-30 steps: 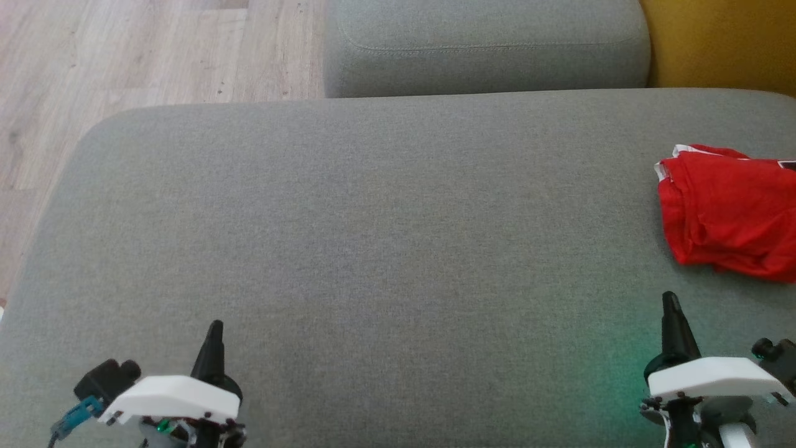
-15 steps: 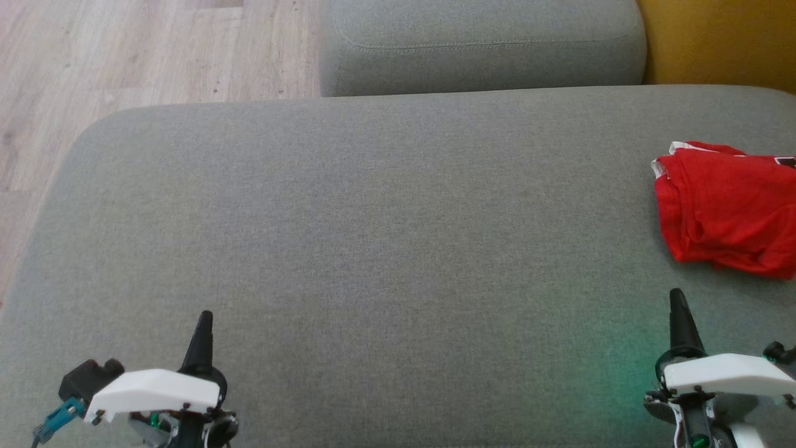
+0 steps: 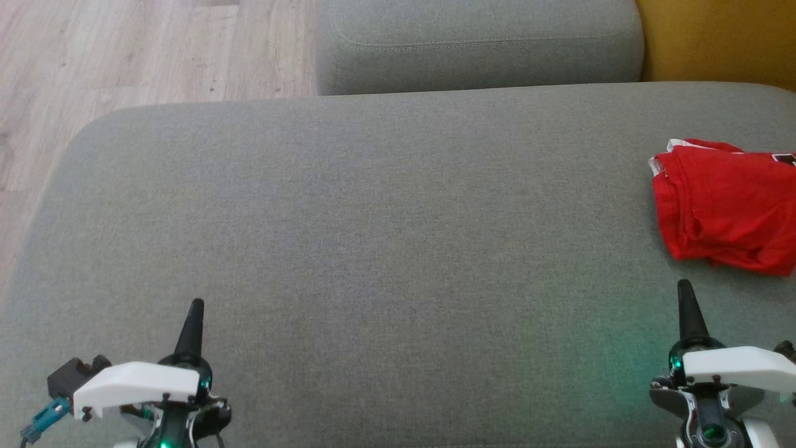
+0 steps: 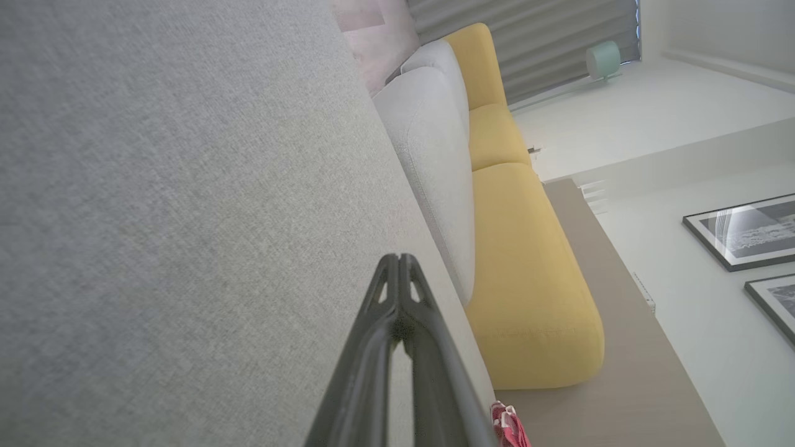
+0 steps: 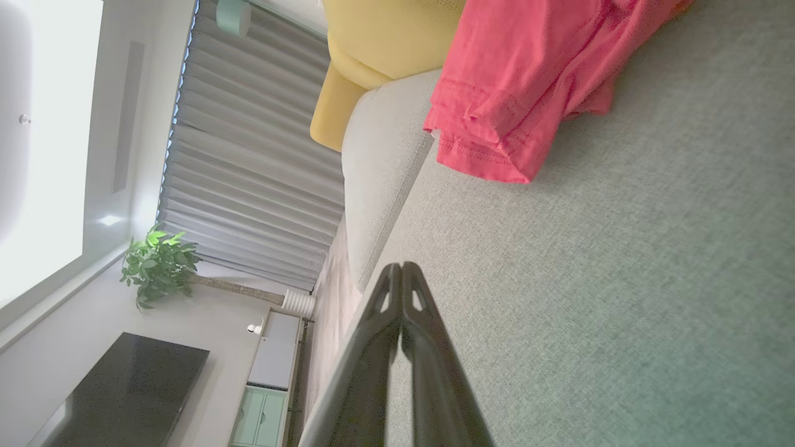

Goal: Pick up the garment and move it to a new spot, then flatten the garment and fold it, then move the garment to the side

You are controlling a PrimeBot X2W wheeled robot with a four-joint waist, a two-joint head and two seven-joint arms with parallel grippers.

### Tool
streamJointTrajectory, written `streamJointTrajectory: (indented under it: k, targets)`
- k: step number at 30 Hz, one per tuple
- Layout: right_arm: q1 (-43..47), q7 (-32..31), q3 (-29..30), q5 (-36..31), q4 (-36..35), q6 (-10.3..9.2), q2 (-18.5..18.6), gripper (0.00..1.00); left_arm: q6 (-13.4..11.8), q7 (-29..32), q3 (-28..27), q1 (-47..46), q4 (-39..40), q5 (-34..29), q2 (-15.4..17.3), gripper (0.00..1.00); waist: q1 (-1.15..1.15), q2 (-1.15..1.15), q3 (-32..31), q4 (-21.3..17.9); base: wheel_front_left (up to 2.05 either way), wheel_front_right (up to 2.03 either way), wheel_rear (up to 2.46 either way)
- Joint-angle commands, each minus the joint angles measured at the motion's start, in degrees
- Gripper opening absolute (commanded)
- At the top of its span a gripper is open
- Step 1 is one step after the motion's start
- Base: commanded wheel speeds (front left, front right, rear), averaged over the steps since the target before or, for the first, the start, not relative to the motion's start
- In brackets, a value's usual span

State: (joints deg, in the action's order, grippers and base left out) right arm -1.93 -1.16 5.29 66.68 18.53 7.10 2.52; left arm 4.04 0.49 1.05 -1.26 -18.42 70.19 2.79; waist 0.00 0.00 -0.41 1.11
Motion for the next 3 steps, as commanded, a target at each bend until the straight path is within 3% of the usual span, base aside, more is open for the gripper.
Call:
streamJointTrajectory:
  k: [1, 3]
  targets:
    - [-2.9, -0.7, -0.6, 1.9, -2.4, 0.28, 0.3, 0.00, 0.6, 0.4, -2.0, -3.2, 2.4, 1.6, 0.2, 0.00, 0.00, 0.00, 0.0, 0.0, 0.00, 0.00, 0.00]
    - [-3.0, -1.0, -0.5, 3.2, -2.5, 0.29, 0.3, 0.00, 0.7, 0.7, -2.3, -3.3, 2.5, 2.8, 0.2, 0.00, 0.00, 0.00, 0.1, -0.1, 0.00, 0.00, 0.00]
